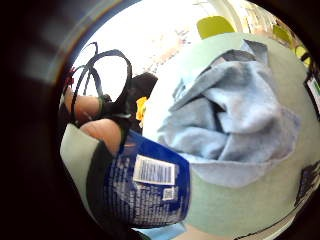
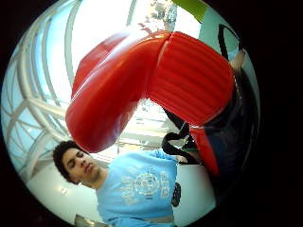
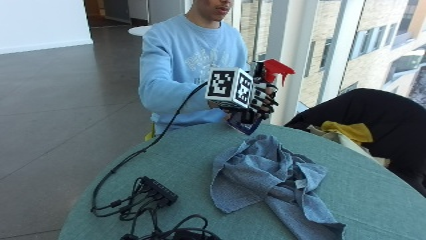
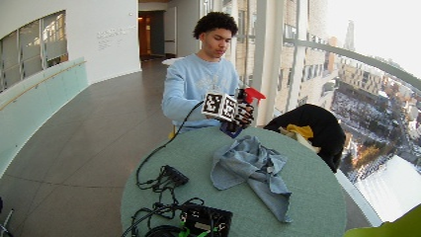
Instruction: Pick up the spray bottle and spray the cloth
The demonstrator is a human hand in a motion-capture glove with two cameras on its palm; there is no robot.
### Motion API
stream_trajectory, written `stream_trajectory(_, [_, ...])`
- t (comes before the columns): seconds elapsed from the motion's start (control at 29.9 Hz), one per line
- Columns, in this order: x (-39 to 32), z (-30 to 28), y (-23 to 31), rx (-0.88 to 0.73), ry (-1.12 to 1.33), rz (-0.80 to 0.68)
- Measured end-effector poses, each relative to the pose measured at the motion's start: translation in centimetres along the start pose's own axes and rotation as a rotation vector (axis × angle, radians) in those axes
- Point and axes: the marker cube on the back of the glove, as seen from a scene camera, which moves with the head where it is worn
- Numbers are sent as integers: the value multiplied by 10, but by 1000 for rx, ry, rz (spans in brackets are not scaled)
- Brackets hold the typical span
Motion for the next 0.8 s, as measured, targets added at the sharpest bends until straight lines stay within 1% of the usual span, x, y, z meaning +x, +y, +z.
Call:
stream_trajectory(0.34, [-28, 74, -41, -5, -147, -140])
stream_trajectory(0.57, [-34, 136, -69, -16, -278, -187])
stream_trajectory(0.8, [-21, 185, -85, -33, -266, -188])
